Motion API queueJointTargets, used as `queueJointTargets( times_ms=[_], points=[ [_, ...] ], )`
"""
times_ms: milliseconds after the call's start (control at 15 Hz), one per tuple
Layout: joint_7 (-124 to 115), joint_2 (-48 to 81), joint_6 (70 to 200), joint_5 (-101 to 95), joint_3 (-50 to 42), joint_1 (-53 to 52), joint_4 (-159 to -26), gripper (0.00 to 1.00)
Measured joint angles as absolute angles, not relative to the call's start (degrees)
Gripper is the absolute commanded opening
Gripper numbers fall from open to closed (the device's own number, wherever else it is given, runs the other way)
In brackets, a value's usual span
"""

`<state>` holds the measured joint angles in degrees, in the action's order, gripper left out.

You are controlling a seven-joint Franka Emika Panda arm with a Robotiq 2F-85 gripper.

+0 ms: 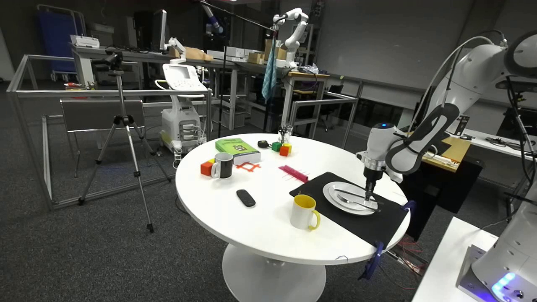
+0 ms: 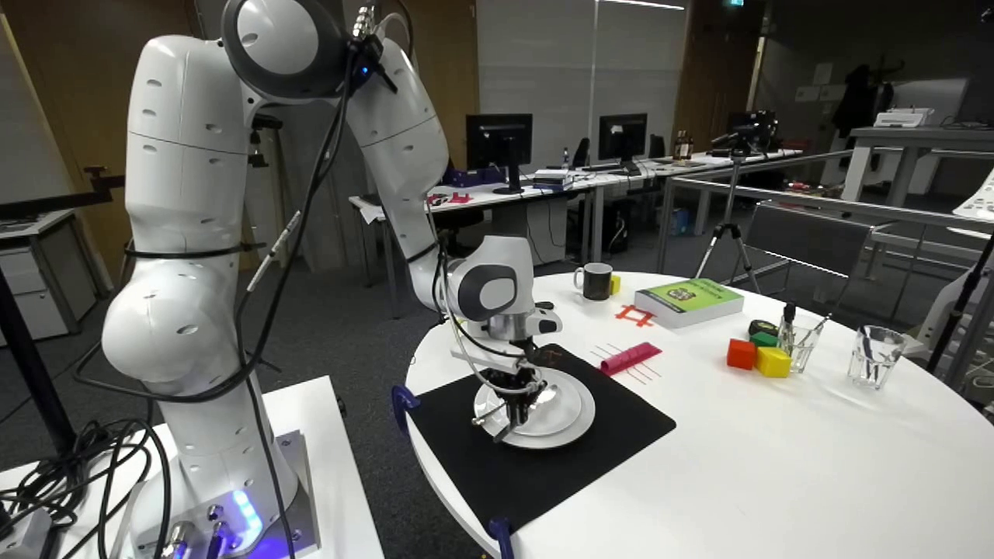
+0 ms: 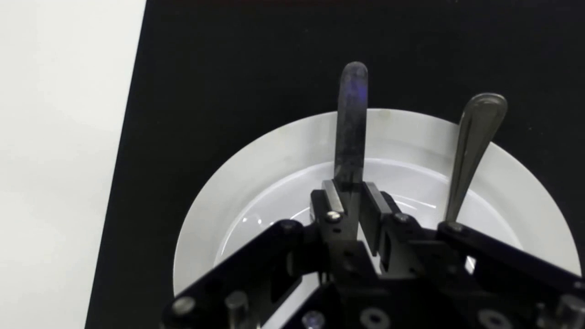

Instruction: Move the knife to the left of the fork

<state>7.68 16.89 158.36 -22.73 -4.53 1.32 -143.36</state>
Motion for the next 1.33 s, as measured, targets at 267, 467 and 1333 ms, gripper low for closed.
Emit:
queueJointTargets(
  times_ms=[267, 467, 1333],
  points=[
    [7.6, 14.9, 157.3, -18.9, -3.4, 0.9, -143.4, 0.04],
    [7.7, 13.6, 154.1, -12.4, -0.4, 0.8, -143.4, 0.04],
    [7.5, 11.7, 146.4, -0.9, 3.8, 0.0, -143.4, 0.04]
  ],
)
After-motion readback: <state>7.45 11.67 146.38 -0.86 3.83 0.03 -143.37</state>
